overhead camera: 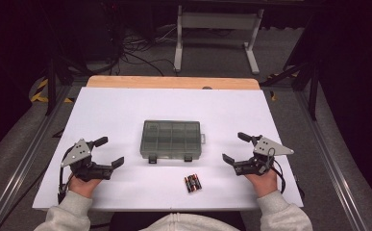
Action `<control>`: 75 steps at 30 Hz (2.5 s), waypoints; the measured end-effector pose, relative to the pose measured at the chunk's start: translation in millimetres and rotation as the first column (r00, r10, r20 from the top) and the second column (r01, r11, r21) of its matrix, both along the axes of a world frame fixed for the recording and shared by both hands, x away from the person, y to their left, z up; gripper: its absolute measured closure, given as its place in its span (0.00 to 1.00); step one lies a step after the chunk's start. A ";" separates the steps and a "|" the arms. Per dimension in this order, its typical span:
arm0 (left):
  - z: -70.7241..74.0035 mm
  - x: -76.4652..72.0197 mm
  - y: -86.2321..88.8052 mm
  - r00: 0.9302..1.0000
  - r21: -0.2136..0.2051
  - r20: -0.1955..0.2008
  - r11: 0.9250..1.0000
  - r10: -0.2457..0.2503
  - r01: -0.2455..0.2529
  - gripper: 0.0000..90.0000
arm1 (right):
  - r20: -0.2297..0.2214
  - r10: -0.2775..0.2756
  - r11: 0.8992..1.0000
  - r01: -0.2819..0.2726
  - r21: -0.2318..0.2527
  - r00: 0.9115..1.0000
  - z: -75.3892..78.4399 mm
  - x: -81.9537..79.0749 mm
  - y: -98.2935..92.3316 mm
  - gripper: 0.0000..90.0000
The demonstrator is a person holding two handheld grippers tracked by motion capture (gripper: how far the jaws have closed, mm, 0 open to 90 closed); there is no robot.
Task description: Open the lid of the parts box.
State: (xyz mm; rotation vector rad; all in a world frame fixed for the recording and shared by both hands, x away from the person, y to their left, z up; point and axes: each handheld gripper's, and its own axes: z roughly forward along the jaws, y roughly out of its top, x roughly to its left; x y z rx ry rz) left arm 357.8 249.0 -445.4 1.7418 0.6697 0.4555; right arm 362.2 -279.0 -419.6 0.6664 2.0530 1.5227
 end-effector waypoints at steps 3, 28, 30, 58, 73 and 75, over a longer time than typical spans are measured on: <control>0.0 0.1 0.4 1.000 0.002 0.004 1.000 0.005 -0.005 0.03 | -0.002 0.001 1.000 -0.001 0.000 1.000 0.1 -0.3 0.2 0.05; 3.8 3.0 -3.7 1.000 0.013 -0.007 1.000 0.010 -0.010 0.00 | -0.017 0.034 0.999 -0.034 -0.003 0.999 3.7 3.1 10.5 0.06; 4.8 4.4 -4.8 1.000 0.006 -0.010 1.000 0.006 -0.006 0.00 | -0.020 0.046 0.999 -0.046 -0.002 0.999 4.6 4.6 14.1 0.06; 13.8 30.3 -25.8 0.999 -0.017 -0.017 0.999 -0.040 0.040 0.00 | -0.011 0.137 0.991 -0.137 0.004 0.990 18.9 33.0 68.1 0.06; 12.7 35.4 -28.5 0.995 -0.020 -0.060 0.997 -0.077 0.076 0.05 | -0.081 0.150 0.988 -0.152 -0.019 0.985 15.0 43.0 82.6 0.05; 10.4 37.3 -29.2 0.995 0.004 -0.064 0.997 -0.082 0.082 0.05 | -0.095 0.152 0.987 -0.156 -0.034 0.984 13.4 43.9 84.0 0.06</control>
